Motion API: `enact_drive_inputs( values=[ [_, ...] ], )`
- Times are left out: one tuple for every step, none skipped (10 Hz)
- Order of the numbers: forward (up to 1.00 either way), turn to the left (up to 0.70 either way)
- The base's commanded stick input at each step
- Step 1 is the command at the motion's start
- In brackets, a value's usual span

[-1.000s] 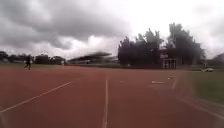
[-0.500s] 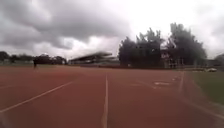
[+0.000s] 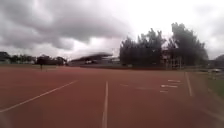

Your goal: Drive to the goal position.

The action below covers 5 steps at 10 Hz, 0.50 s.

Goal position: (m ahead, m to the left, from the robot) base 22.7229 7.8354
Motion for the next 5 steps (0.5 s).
enact_drive_inputs(
  values=[
    [0.70,0.00],
    [0.70,0.00],
    [0.70,0.00],
    [0.70,0.00],
    [0.70,0.00]
  ],
)
